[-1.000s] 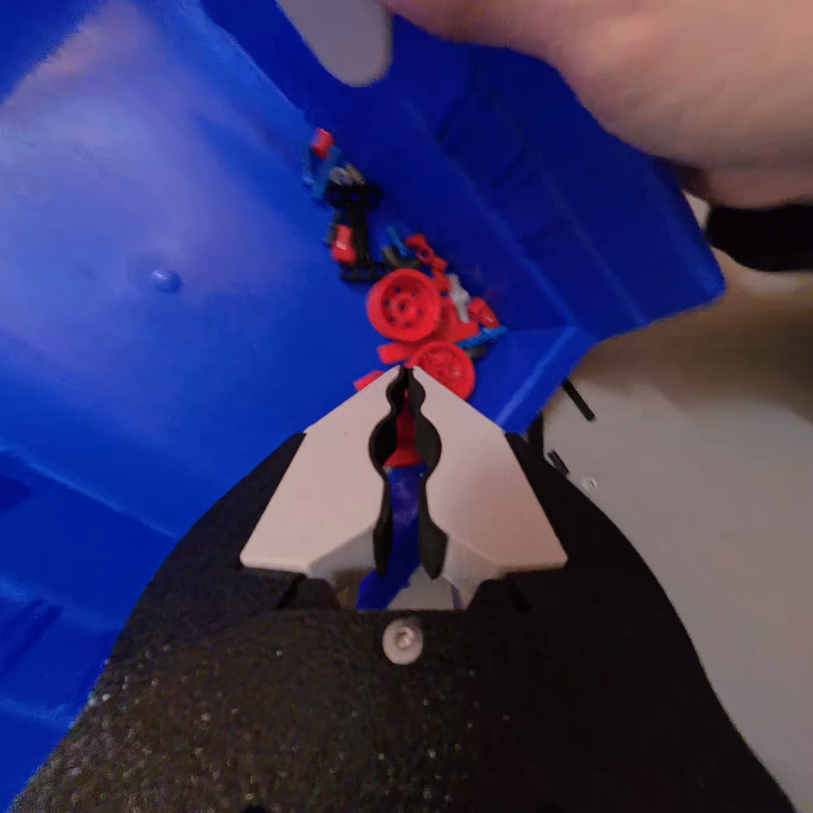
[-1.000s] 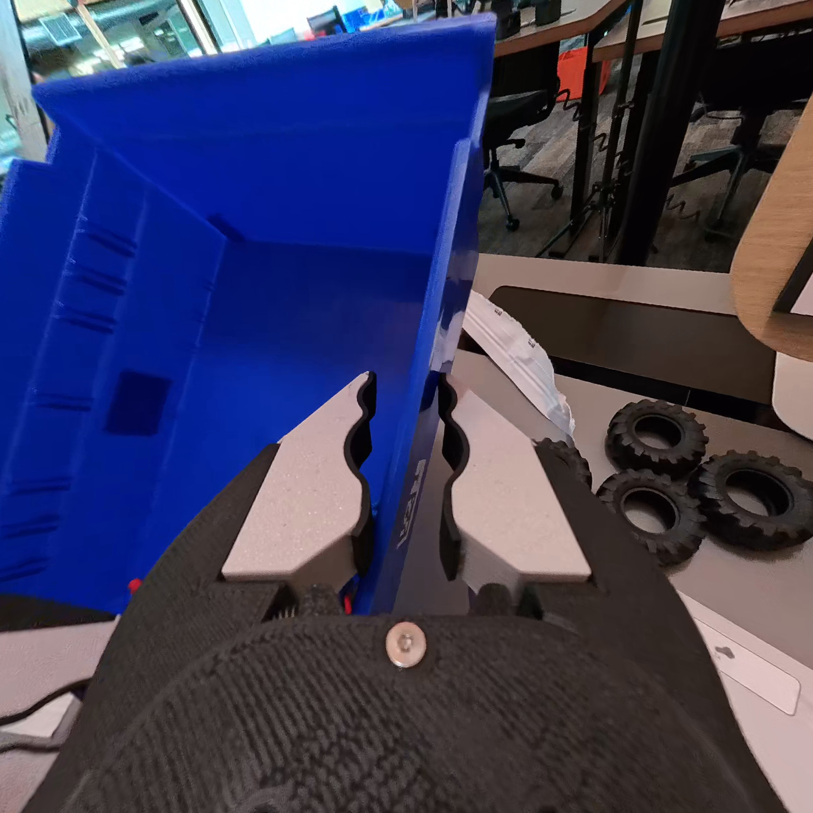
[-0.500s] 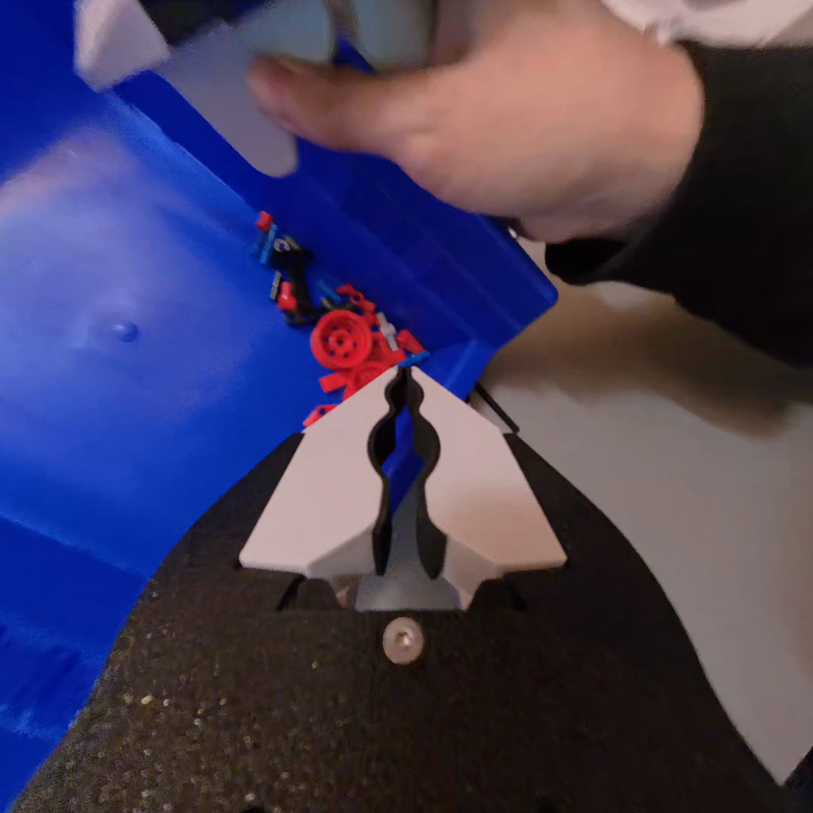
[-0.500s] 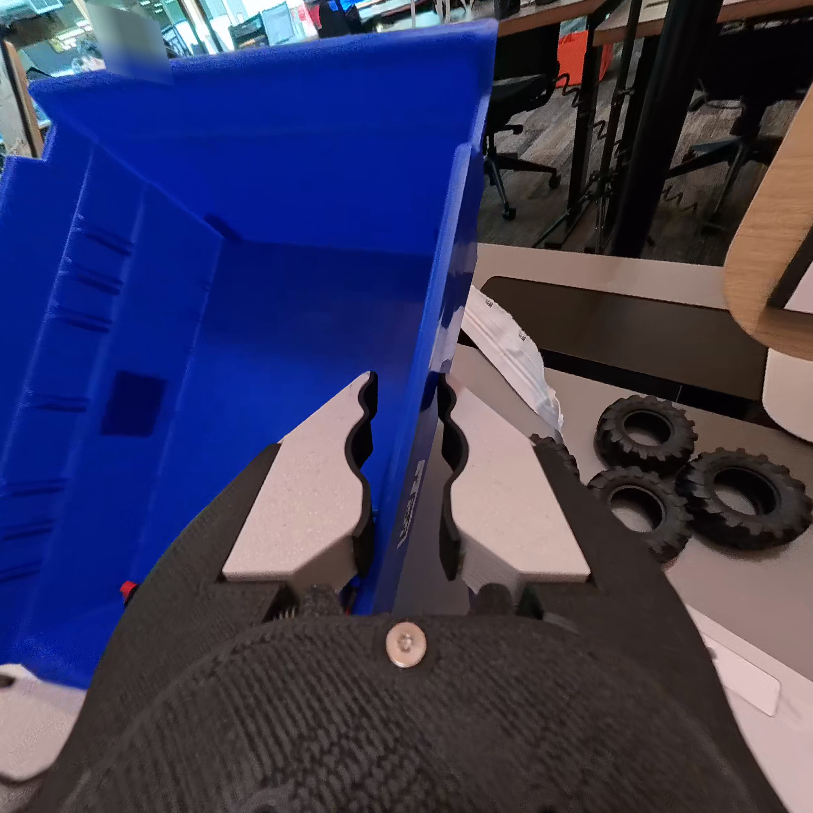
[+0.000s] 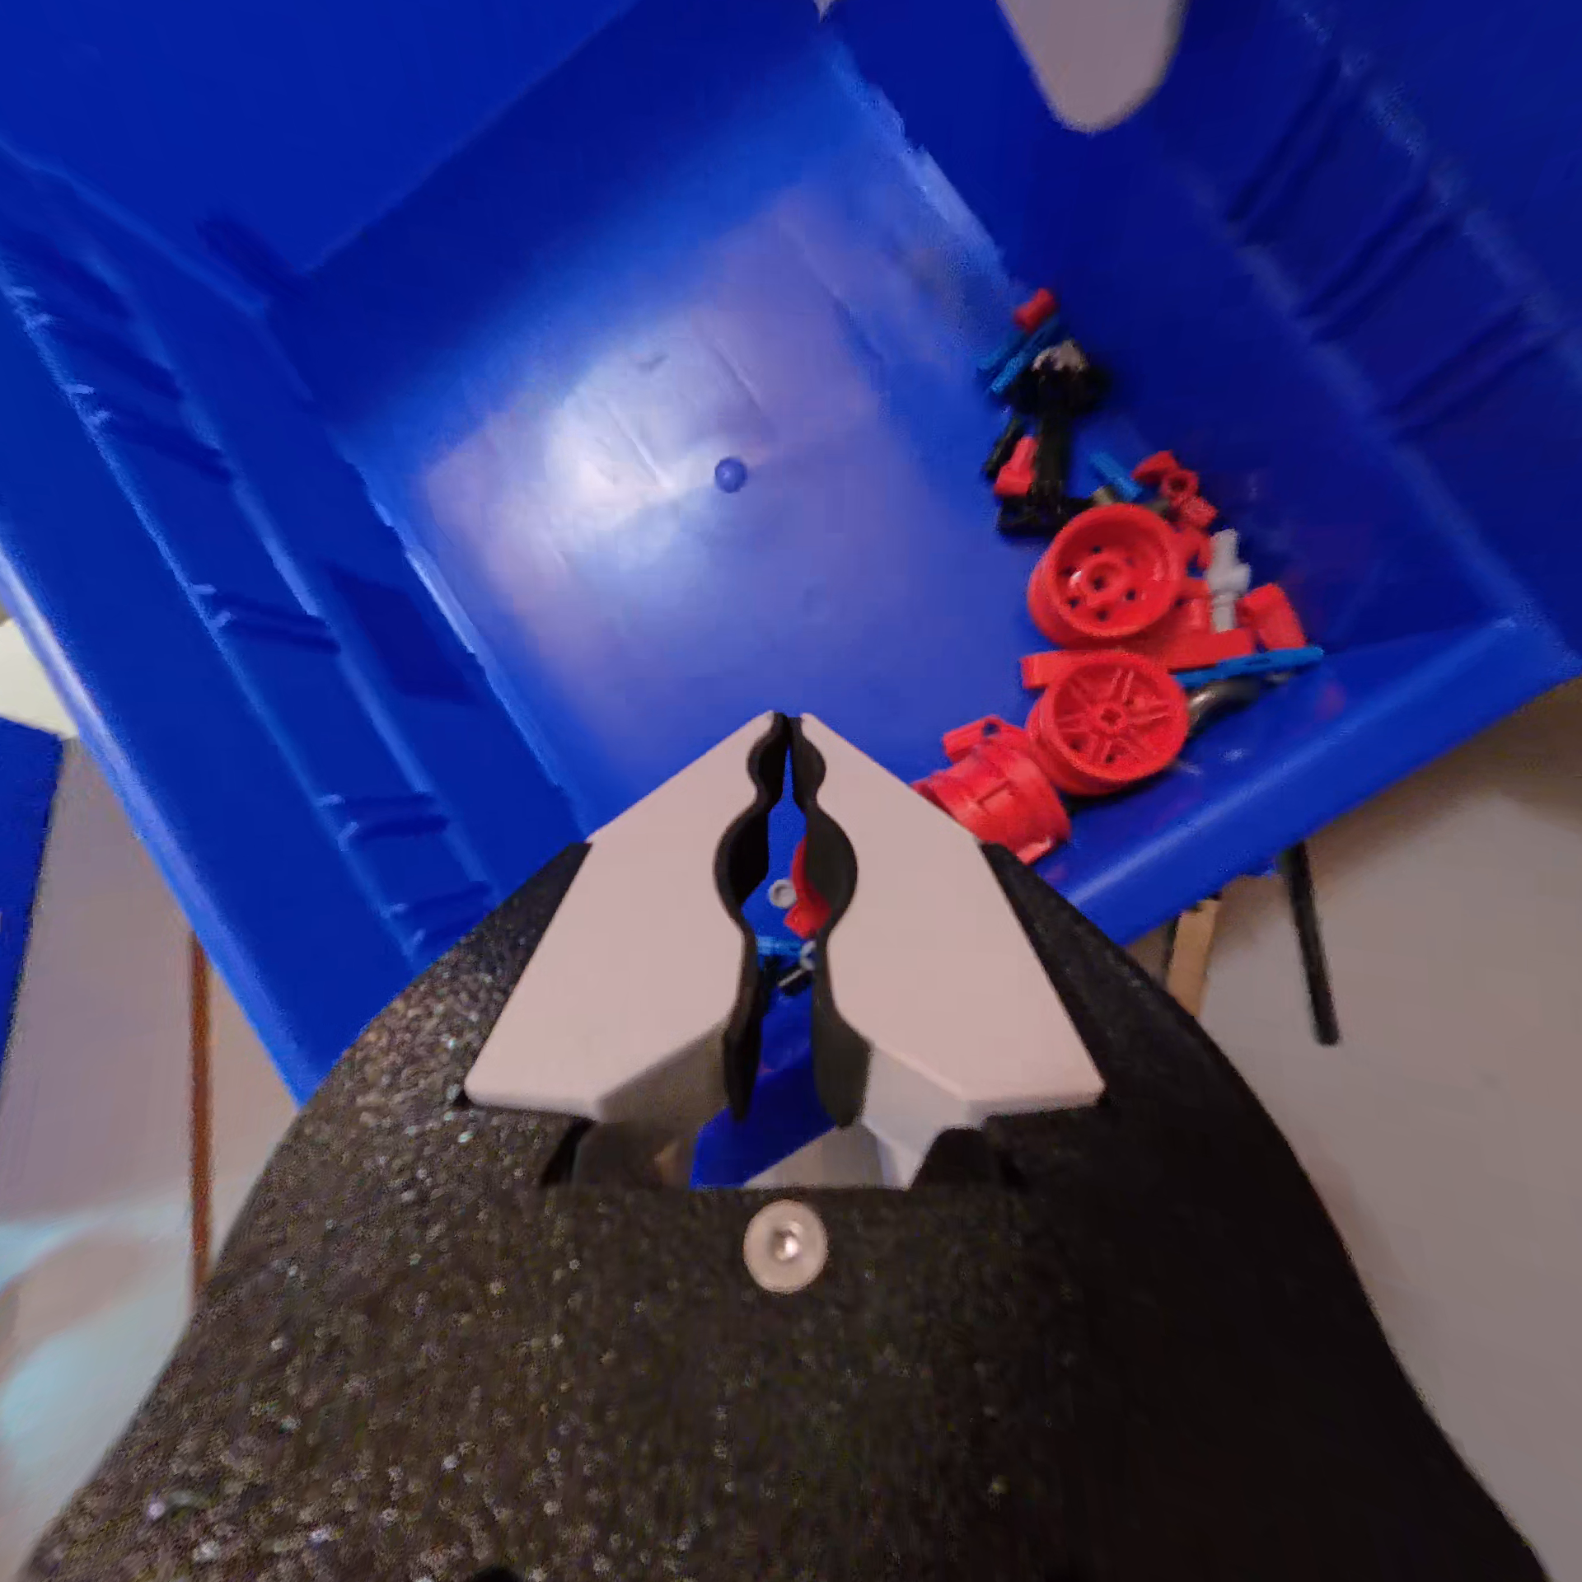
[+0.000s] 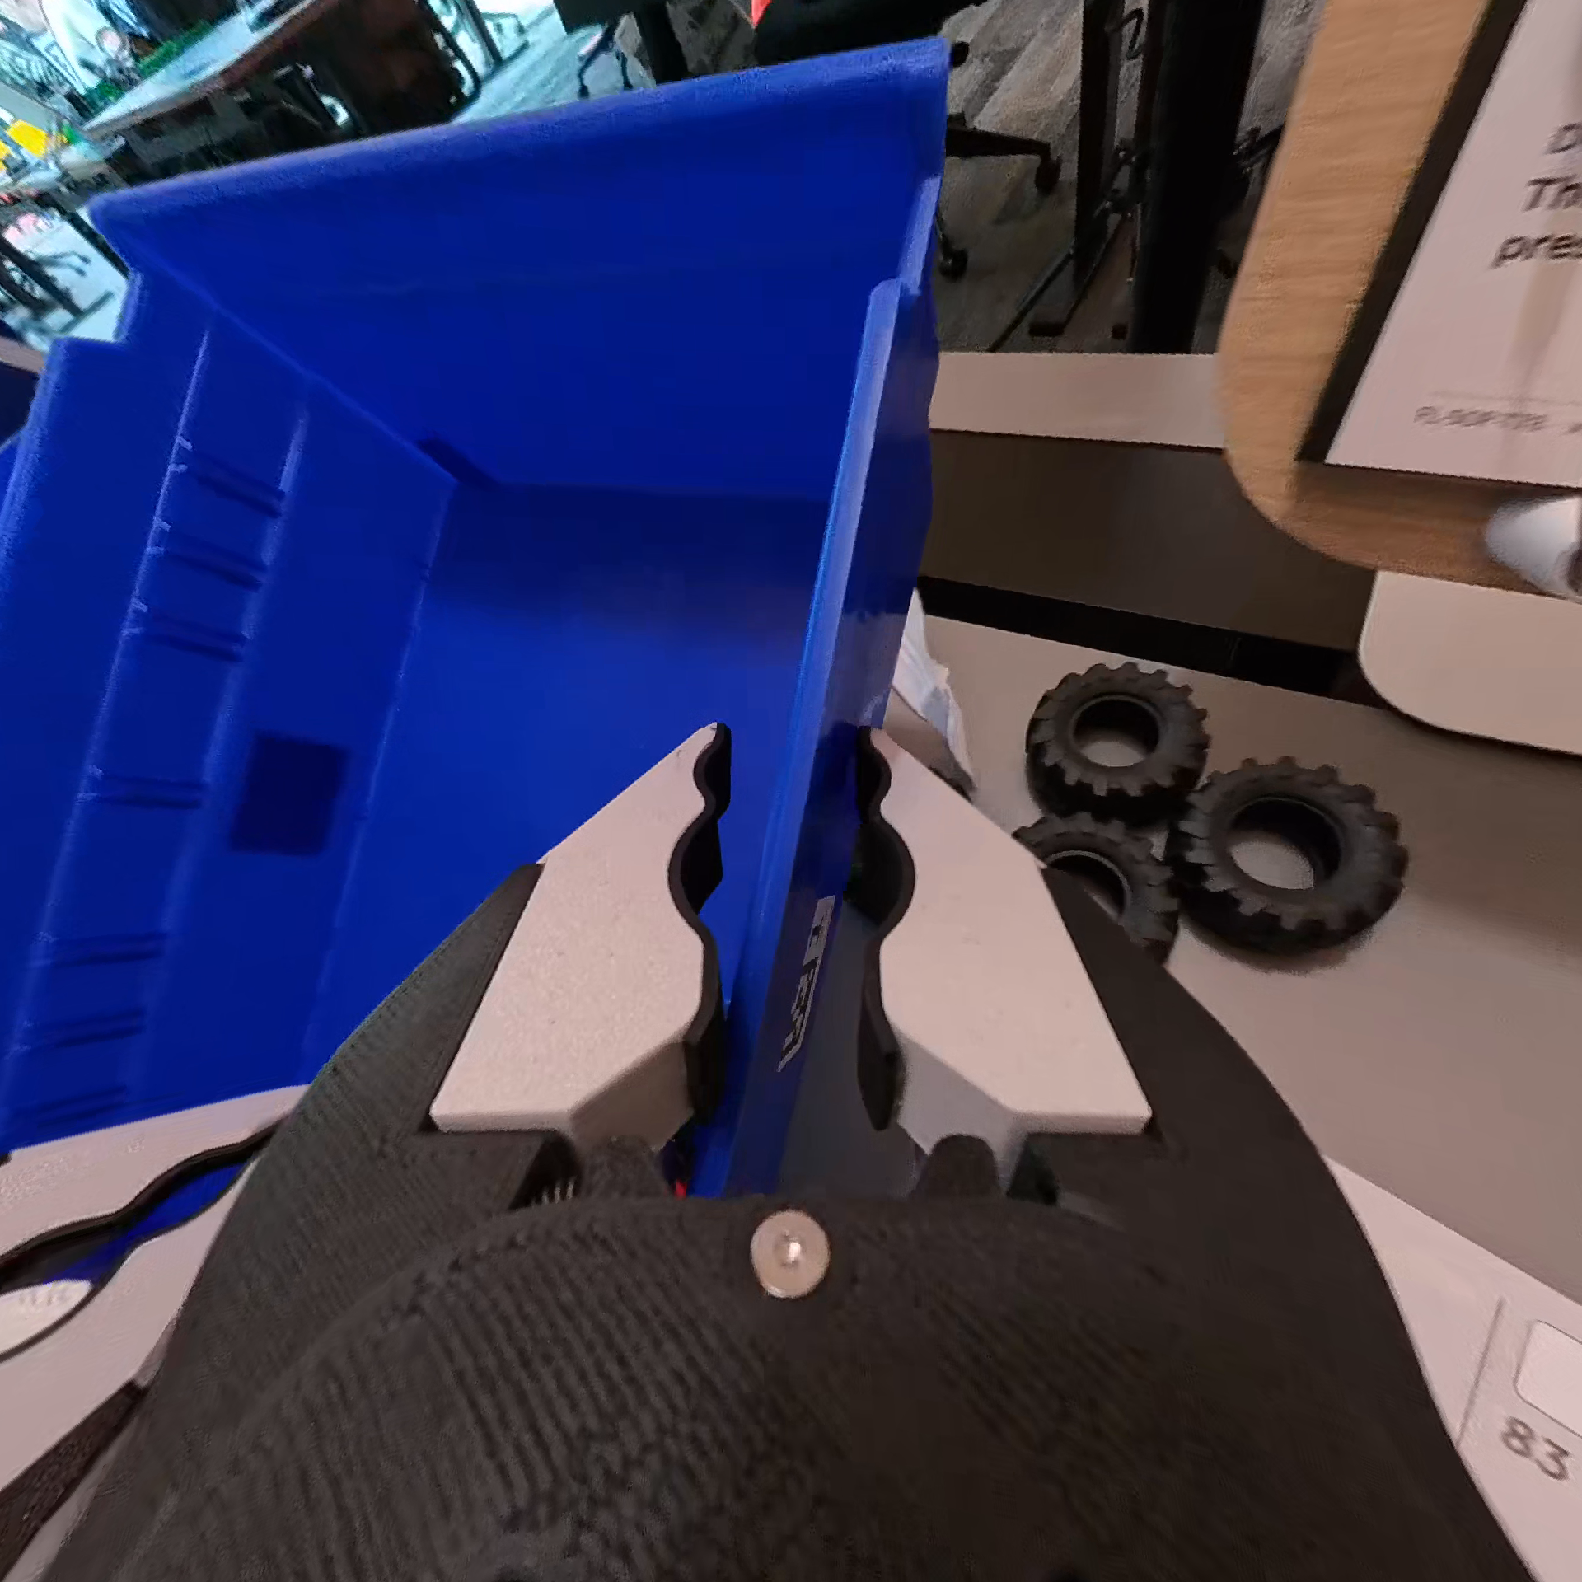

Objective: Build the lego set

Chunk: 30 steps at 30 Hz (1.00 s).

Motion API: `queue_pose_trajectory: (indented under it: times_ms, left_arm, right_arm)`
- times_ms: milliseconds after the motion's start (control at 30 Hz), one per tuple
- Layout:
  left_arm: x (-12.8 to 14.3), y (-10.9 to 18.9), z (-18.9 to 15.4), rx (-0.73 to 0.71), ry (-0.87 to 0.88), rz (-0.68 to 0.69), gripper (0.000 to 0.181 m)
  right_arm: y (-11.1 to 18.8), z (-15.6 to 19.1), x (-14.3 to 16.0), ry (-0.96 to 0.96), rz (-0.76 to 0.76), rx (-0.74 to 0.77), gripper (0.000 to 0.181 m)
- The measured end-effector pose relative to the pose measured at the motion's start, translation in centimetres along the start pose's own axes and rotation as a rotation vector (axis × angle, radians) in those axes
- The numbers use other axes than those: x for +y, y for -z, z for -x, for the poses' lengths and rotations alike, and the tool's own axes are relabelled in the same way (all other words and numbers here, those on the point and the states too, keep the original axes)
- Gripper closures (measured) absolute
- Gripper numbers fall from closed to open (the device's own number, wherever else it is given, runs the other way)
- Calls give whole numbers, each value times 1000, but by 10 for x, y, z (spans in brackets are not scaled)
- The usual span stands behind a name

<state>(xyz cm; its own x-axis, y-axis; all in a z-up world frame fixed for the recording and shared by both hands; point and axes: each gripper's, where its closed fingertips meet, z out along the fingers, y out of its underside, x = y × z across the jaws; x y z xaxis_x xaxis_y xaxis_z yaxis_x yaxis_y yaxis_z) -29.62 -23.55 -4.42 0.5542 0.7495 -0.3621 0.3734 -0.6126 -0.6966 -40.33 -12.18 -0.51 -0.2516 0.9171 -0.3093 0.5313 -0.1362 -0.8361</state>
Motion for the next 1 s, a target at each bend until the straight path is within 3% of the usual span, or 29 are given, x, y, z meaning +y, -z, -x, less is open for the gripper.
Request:
queue_pose_trajectory:
  times_ms: [133,267,433,567,667,733,800,900,1000]
  left_arm:
    - [-15,16,-8,134,73,-88,173]
    - [-28,36,-29,385,115,-131,167]
    - [-5,15,-21,441,-22,77,155]
    - [18,-3,-26,532,-121,191,159]
    - [41,-9,-37,619,-181,306,156]
    - [34,-14,-32,596,-152,286,155]
    - [32,-28,-9,452,-161,273,173]
    - [33,-37,2,461,-91,280,166]
    - [33,-50,44,275,-53,308,175]
  right_arm:
    - [2,0,-3,-18,-18,8,154]
    - [-11,18,2,-18,7,-9,155]
    - [-43,47,18,-13,97,-45,155]
    - [-59,56,29,-51,141,-71,154]
    - [-62,57,33,-85,150,-110,142]
    - [-64,56,35,-56,151,-109,135]
    - [-64,60,34,-15,140,-120,131]
    - [-62,69,34,-19,132,-205,115]
    - [-62,71,35,-20,125,-245,107]
